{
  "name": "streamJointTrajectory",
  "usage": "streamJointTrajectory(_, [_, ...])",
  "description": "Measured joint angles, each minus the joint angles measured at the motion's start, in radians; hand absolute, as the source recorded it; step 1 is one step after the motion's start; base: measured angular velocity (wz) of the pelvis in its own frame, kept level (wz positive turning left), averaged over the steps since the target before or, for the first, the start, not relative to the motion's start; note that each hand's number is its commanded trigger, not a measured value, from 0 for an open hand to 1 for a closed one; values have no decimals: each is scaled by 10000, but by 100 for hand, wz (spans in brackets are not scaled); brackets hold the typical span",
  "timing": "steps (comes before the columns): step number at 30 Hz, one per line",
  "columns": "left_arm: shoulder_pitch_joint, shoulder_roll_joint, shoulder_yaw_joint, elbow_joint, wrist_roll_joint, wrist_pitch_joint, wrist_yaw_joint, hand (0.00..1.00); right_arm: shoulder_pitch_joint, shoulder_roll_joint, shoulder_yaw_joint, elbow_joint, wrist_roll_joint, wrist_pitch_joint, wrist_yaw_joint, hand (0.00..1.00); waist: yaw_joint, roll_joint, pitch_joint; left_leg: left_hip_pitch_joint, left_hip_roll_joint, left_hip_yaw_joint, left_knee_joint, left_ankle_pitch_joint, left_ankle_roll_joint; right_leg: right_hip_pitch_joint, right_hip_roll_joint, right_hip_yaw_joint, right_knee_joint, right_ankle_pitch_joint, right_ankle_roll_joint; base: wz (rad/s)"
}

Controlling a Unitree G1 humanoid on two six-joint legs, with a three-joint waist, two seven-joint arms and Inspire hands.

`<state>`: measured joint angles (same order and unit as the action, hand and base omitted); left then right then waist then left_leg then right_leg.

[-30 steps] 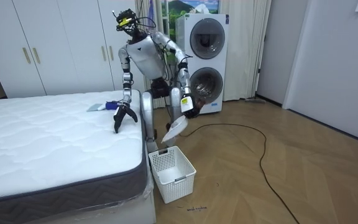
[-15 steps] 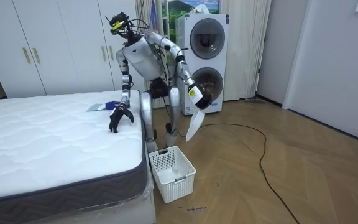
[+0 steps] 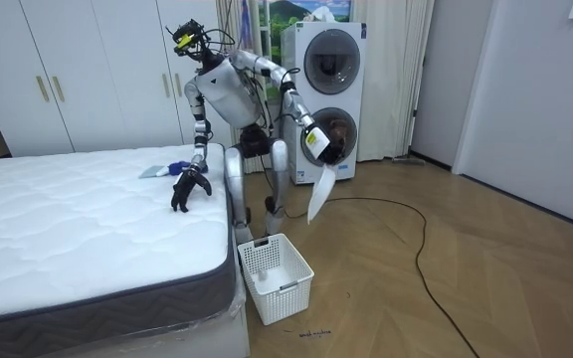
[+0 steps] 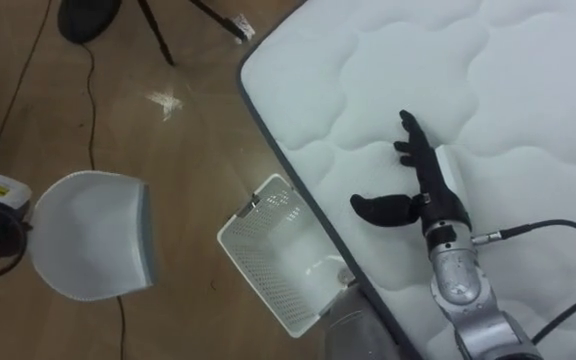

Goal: Clean bed

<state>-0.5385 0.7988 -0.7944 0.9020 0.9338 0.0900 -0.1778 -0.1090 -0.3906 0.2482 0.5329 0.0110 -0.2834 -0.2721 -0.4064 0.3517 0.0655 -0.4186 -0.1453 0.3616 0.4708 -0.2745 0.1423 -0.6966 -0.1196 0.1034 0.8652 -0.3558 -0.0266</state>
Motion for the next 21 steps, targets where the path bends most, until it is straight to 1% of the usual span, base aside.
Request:
streamJointTrajectory(3, [-18,34,3,-2,-118,0,181,100,-13,4,29,12,302,-61,-118,0,4,24,7,23,0,29,-11,0,0,18,-1,7,11,-1,-1,0])
streamJointTrajectory(5, [-34,32,3,-10,-627,-14,477,100,15,-4,52,58,420,-145,-229,0,8,21,10,96,9,54,-19,0,0,92,0,-1,1,-6,-7,0])
streamJointTrajectory(6, [-34,31,4,-32,-711,-20,560,100,39,-11,58,63,420,-169,-266,0,10,20,11,120,10,54,-18,-1,0,118,-1,-5,2,-15,-3,0])
streamJointTrajectory(9, [-36,-55,3,-142,-916,-97,1098,100,147,-47,100,157,698,-292,-378,0,25,-36,56,375,9,56,-56,-9,-14,353,-11,-31,-10,-61,6,0])
streamJointTrajectory(10, [-37,-122,61,-298,-1022,-117,1324,100,146,-82,103,255,898,-352,-393,0,52,-84,94,471,9,57,-51,-20,-33,443,-9,-29,-12,-81,-3,0])
streamJointTrajectory(11, [-48,-308,240,-479,-1043,-137,1576,100,143,-118,94,455,982,-487,-401,0,72,-143,127,570,10,54,-9,-34,-52,551,-4,-25,-8,-123,9,0])
streamJointTrajectory(12, [-42,-441,397,-505,-1066,-176,1745,100,146,-126,83,508,988,-534,-417,0,126,-183,158,646,11,55,28,-39,-59,617,13,-6,-14,-130,10,-8])
streamJointTrajectory(14, [11,-884,685,-1003,-1185,-444,2396,100,241,-151,88,752,1017,-707,-469,0,443,-281,220,810,160,38,172,-152,-182,850,252,125,-140,-119,-2,-29])
streamJointTrajectory(15, [76,-943,805,-1248,-1183,-543,2500,100,267,-144,100,835,998,-759,-488,0,545,-351,219,826,163,-76,226,-177,-221,884,346,221,-158,-107,-4,-48])
streamJointTrajectory(16, [260,-1060,1093,-1710,-1191,-730,2776,100,324,-142,149,883,958,-772,-501,0,758,-504,197,811,163,-389,415,-223,-300,919,521,439,-171,-87,-14,-71])
streamJointTrajectory(17, [526,-1187,1437,-2097,-1281,-967,3124,100,414,-140,153,881,836,-758,-503,0,1031,-654,177,806,172,-735,588,-275,-393,969,762,717,-235,-32,-20,-84])
streamJointTrajectory(18, [725,-1251,1628,-2265,-1396,-1061,3292,100,452,-139,153,884,727,-752,-508,0,1164,-707,163,806,189,-916,654,-289,-416,1006,917,899,-319,26,-23,-108])
streamJointTrajectory(19, [1153,-1322,2021,-2566,-1512,-1281,3596,100,511,-112,224,884,532,-730,-513,0,1352,-791,110,851,195,-1356,689,-301,-439,1124,1189,1193,-525,185,-39,-105])
streamJointTrajectory(20, [1435,-1451,2304,-2679,-1597,-1491,3824,100,558,-53,271,892,535,-706,-520,0,1404,-886,77,1003,195,-1703,663,-303,-451,1330,1333,1314,-735,282,-71,-92])
streamJointTrajectory(21, [1597,-1541,2500,-2755,-1599,-1558,3927,100,635,15,264,918,505,-665,-525,0,1399,-943,32,1091,216,-1757,655,-308,-462,1453,1401,1384,-828,303,-66,-63])
